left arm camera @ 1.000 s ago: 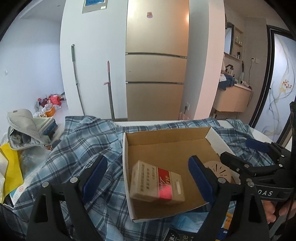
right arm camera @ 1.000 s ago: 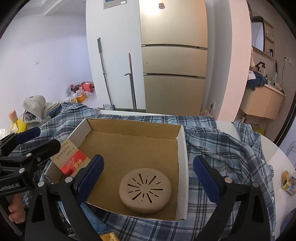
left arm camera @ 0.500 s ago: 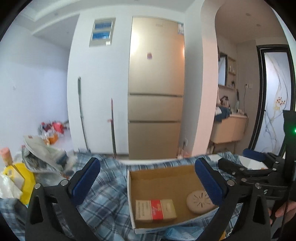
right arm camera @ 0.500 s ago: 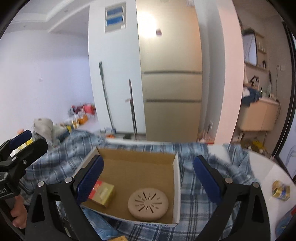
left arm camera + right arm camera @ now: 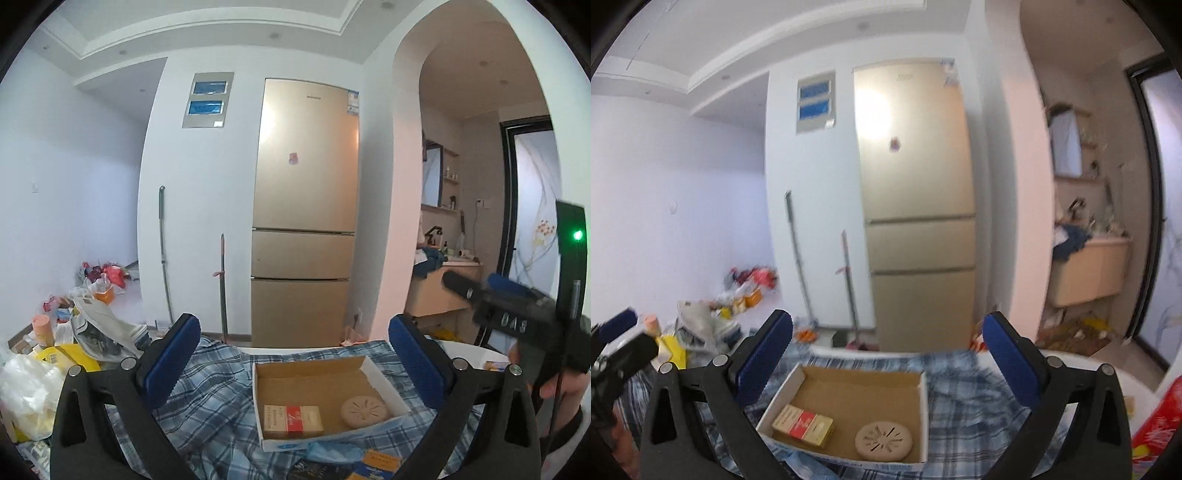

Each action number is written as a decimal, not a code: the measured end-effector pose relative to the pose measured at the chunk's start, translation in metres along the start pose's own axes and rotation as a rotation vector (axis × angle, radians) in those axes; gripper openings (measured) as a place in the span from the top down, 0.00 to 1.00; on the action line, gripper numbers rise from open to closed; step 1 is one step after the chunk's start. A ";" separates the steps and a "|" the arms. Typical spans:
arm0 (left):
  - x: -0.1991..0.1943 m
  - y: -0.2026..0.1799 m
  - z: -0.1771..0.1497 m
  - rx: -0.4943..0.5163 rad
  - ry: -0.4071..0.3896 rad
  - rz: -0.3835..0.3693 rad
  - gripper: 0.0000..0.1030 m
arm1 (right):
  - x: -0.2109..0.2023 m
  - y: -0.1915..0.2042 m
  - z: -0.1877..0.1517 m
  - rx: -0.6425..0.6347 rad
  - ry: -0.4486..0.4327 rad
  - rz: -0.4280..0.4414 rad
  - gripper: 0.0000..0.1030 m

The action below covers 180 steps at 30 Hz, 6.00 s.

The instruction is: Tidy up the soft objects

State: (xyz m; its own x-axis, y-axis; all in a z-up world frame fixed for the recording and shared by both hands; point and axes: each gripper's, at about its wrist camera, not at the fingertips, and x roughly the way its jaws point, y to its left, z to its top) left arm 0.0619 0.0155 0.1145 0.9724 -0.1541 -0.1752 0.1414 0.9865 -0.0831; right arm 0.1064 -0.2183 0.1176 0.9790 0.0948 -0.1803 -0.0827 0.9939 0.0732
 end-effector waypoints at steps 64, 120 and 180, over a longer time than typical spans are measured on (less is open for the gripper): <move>0.011 -0.023 -0.132 0.029 0.267 -0.098 0.00 | -0.002 -0.029 -0.168 -0.081 0.613 0.152 0.25; 0.112 -0.081 -0.163 0.274 0.724 -0.461 0.25 | -0.033 -0.044 -0.141 0.017 0.318 0.166 0.82; 0.011 -0.050 -0.121 0.239 0.092 -0.200 0.49 | -0.031 -0.048 -0.146 0.019 0.332 0.063 0.82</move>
State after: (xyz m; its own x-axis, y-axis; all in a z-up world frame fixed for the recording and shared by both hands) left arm 0.0431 -0.0422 -0.0021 0.9015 -0.3402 -0.2677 0.3785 0.9195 0.1060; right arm 0.0529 -0.2603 -0.0240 0.8580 0.1722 -0.4839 -0.1343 0.9846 0.1122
